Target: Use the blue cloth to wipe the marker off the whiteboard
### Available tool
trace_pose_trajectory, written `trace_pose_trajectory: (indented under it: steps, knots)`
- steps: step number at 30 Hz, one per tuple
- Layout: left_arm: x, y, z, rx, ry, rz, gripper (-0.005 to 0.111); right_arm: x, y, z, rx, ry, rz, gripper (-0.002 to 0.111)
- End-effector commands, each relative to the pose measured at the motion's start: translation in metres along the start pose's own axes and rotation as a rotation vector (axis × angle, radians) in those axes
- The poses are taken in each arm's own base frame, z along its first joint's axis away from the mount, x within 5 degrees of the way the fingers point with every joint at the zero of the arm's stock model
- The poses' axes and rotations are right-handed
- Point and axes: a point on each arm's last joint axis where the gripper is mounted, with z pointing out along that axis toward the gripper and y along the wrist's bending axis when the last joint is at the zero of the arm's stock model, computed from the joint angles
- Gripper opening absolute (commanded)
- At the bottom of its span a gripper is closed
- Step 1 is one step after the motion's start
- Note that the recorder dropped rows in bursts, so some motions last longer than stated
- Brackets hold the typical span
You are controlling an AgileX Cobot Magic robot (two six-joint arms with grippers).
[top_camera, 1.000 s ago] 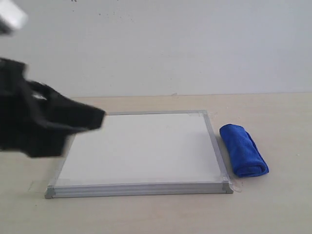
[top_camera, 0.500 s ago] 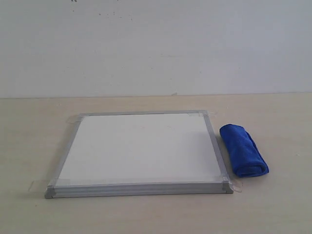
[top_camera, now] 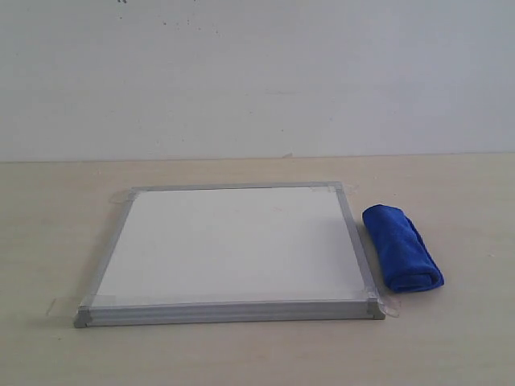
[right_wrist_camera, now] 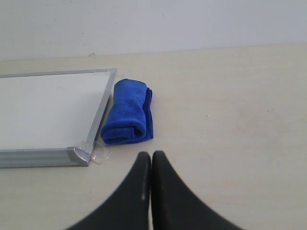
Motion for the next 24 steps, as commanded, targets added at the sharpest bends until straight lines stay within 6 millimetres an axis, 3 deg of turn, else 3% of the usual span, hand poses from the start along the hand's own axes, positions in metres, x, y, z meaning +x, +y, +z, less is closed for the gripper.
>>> trace_pose_trajectory:
  steps: [1,6,24]
  knots:
    - [0.017,0.006,0.002,-0.051,-0.023,0.078,0.004,-0.001,0.000,0.000,0.001,-0.013,0.002,0.000]
    - [0.040,0.012,0.004,-0.091,-0.026,0.094,0.004,-0.001,0.000,0.000,0.001,-0.013,0.002,0.000]
    - [0.066,0.020,0.001,-0.187,0.261,0.144,0.004,-0.001,0.000,0.000,0.001,-0.013,0.002,0.000]
